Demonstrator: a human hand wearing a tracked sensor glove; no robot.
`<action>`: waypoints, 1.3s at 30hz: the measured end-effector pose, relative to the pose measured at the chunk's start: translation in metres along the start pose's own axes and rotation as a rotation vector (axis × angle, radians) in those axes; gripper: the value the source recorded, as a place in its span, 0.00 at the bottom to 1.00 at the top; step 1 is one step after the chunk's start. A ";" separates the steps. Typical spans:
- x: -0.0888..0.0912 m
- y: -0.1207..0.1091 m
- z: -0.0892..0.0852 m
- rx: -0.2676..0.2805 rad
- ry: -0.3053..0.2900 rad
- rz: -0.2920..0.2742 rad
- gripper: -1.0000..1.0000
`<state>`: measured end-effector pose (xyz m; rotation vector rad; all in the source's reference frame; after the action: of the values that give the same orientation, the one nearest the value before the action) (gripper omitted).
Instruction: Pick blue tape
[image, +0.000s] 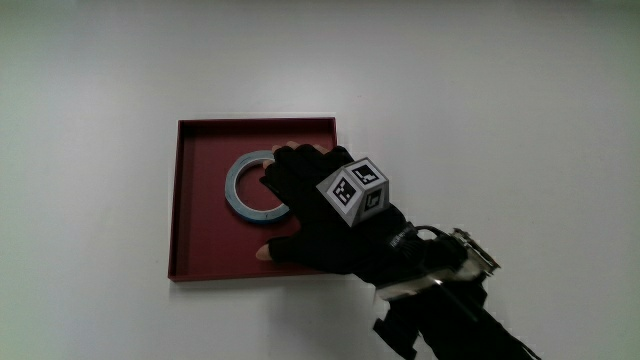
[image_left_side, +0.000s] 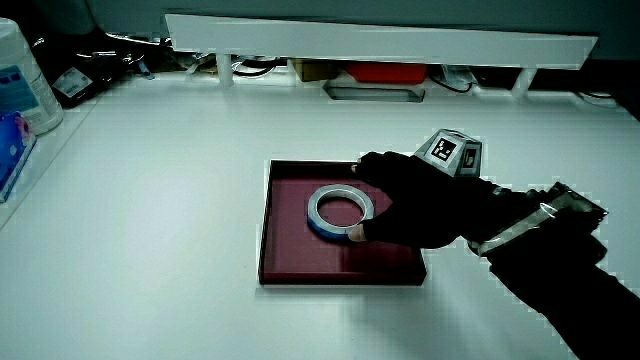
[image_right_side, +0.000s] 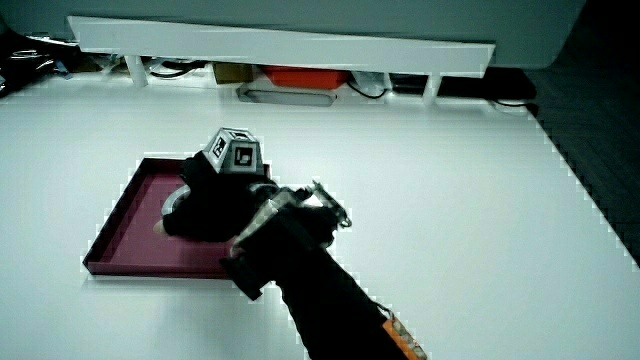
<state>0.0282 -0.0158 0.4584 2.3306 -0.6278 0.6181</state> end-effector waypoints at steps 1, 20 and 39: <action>0.000 0.003 -0.002 -0.003 0.010 0.003 0.50; 0.014 0.028 -0.045 -0.018 0.029 -0.026 0.55; 0.005 0.026 -0.053 0.111 -0.026 0.060 0.88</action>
<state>0.0031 0.0009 0.5096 2.4339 -0.6935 0.6657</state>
